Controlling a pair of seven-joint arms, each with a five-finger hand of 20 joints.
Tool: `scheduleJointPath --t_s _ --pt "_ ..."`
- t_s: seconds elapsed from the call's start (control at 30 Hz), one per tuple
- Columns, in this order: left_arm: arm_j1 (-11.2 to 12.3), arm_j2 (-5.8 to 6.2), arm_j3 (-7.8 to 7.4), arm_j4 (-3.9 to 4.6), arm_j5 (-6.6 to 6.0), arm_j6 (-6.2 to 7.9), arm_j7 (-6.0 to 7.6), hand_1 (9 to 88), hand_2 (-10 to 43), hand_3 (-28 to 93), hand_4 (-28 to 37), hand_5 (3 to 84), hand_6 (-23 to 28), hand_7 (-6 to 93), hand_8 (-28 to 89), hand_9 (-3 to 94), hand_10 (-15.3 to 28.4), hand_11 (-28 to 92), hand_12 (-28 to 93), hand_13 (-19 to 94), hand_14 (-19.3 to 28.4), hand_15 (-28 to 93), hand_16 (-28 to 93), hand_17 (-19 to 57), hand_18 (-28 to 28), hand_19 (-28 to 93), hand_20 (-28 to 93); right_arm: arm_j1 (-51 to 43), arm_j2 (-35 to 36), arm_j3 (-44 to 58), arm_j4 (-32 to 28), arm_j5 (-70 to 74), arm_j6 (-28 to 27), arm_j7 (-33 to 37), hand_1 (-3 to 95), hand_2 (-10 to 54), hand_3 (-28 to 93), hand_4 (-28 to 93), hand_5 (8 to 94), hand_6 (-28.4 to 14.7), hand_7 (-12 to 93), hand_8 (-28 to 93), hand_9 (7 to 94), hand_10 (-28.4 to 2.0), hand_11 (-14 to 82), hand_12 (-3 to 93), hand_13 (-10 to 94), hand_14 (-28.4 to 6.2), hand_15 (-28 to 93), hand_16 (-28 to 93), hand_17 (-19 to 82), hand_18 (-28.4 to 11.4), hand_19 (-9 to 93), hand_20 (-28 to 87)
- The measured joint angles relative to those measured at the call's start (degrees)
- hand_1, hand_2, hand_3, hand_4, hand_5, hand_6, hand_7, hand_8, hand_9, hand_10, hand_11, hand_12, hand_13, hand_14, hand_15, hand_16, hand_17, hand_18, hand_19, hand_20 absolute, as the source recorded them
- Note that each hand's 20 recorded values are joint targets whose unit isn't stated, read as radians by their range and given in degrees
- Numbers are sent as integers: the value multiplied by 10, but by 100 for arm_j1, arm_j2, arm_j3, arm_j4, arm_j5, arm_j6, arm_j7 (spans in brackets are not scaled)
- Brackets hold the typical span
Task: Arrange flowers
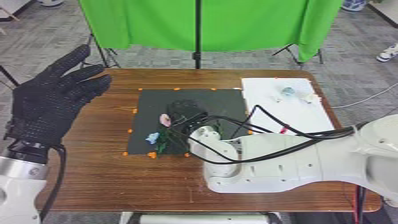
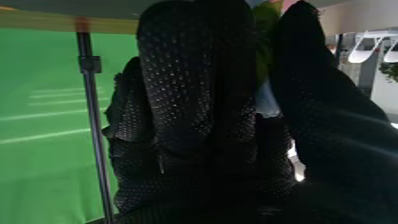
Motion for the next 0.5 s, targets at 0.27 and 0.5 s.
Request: scheduleJointPath --t_s 0.27,0.5 --pt "-3 0 13 8 3 -5 0 233 72 761 -245 329 79 160 -105 310 209 245 109 241 284 444 -71 -44 284 507 409 19 -28 -34 16 -115 -43 102 467 -95 683 -283 654 32 153 -126 889 -75 232 249 832 -38 549 206 403 -181 930 142" --pt "-20 -6 26 18 8 -12 -7 233 72 762 -244 329 79 160 -105 310 209 245 110 241 284 443 -71 -44 284 507 409 21 -47 -34 46 -129 -125 141 461 -95 681 -283 645 30 151 -127 881 -78 247 235 830 -38 553 202 401 -182 931 139"
